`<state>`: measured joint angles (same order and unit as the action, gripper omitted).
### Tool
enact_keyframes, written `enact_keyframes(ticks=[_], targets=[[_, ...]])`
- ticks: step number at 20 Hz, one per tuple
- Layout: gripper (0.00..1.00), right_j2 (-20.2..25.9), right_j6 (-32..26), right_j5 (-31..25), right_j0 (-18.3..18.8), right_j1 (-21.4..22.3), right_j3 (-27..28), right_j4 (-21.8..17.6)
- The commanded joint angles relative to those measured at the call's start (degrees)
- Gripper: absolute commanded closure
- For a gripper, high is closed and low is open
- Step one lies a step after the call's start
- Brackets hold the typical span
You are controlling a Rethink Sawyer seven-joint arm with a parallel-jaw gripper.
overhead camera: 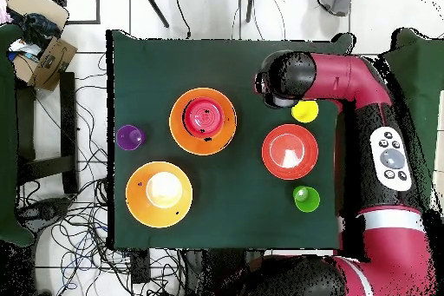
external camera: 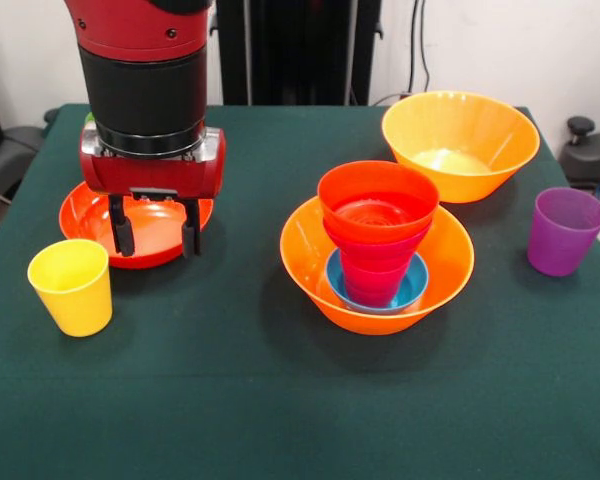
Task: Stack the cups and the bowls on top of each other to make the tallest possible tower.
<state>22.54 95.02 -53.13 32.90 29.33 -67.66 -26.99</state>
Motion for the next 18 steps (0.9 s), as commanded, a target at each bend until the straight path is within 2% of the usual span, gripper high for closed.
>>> enact_keyframes(ticks=[1, 6, 9, 18], targets=[[0.00, -1.2, -2.9, 0.5, -1.3, 0.3, -4.6, -2.6], [0.00, 1.1, -4.3, -0.4, 0.1, 0.8, -4.9, 0.4], [0.00, 1.3, -5.0, -2.6, 0.0, 0.7, -3.3, 1.2], [0.00, 1.6, -6.7, -5.7, -1.0, -3.0, 5.3, 0.6]])
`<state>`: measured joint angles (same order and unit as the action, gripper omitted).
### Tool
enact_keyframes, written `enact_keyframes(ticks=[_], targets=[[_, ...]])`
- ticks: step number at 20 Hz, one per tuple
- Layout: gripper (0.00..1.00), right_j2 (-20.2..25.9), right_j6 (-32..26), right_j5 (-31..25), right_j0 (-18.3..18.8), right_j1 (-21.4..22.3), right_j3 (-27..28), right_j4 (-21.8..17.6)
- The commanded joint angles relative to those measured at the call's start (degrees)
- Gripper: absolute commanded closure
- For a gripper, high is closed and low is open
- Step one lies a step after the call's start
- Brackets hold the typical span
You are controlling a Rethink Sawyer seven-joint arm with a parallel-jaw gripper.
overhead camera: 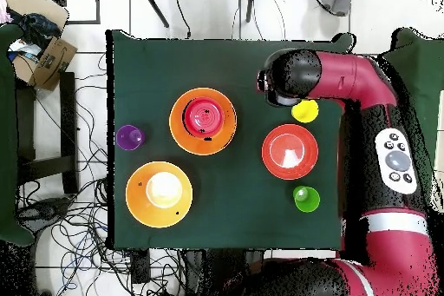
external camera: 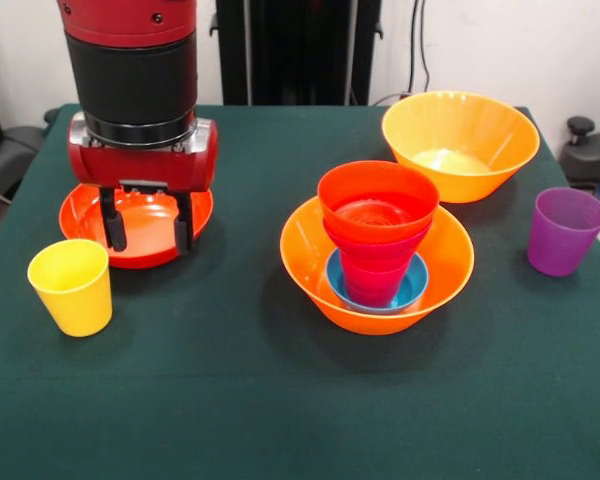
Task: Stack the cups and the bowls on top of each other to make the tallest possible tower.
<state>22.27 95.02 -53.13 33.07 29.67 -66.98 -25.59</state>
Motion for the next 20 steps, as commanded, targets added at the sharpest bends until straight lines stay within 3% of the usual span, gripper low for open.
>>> enact_keyframes(ticks=[1, 11, 20], targets=[[0.00, 1.9, -6.8, -6.1, -1.2, -3.6, 5.3, -0.7], [0.00, 2.1, -9.0, -8.8, -1.9, -5.4, 9.9, -1.0], [0.00, 1.8, -9.0, -8.5, -2.4, -5.9, 10.9, -1.5]])
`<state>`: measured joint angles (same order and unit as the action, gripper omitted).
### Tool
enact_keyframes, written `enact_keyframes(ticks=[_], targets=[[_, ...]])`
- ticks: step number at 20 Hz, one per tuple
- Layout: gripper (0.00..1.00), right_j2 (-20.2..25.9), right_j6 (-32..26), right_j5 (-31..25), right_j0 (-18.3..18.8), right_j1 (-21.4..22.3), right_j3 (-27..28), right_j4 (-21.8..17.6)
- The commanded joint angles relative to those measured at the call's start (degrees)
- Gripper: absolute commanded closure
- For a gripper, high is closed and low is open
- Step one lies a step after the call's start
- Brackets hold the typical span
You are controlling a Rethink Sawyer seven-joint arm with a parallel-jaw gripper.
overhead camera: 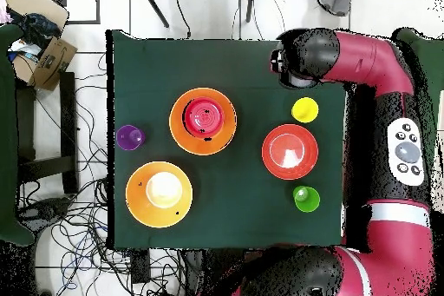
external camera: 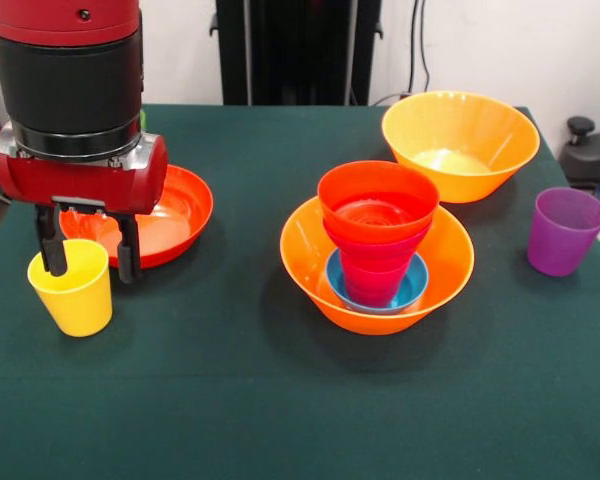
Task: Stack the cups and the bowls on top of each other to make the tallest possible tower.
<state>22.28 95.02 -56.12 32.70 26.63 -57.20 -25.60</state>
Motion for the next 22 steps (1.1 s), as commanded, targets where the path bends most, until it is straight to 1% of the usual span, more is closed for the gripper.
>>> enact_keyframes(ticks=[1, 15, 22], targets=[[0.00, 1.8, -9.2, -5.5, -2.0, -2.9, 1.2, -1.5], [0.00, 2.0, -10.2, -5.2, -2.1, -3.8, 2.2, -1.7], [0.00, 1.9, -9.0, -5.8, -1.7, -3.2, -1.5, -0.1]])
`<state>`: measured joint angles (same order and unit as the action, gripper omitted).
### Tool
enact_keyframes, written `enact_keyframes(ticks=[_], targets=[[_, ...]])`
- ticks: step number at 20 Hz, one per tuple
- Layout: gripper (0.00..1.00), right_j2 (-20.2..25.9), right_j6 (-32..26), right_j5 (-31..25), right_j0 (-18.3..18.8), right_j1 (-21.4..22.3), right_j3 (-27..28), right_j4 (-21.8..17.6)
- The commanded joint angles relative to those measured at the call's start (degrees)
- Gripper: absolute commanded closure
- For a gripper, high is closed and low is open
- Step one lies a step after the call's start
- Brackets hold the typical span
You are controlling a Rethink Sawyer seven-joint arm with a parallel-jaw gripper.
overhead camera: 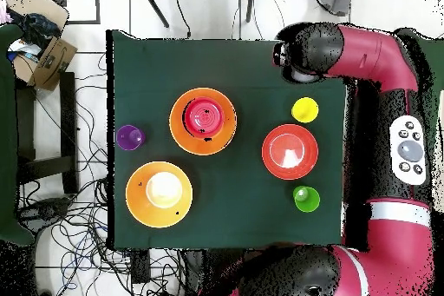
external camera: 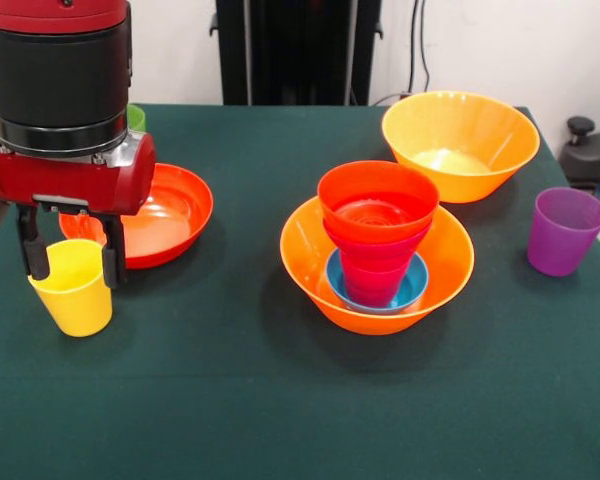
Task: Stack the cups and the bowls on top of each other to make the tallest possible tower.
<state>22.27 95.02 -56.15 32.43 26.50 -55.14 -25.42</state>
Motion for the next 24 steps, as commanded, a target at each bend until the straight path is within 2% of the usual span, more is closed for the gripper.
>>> enact_keyframes(ticks=[1, 11, 20, 24], targets=[[0.00, 2.0, -8.4, -7.3, -1.3, -3.1, -4.2, 0.6], [0.00, 0.8, -7.7, -7.0, -0.5, -2.0, -11.0, 2.2], [0.00, 0.1, -7.6, -2.9, -0.1, -1.1, -14.2, 0.2], [0.00, -1.1, -6.1, 0.2, -1.0, -0.7, -14.2, -2.0]])
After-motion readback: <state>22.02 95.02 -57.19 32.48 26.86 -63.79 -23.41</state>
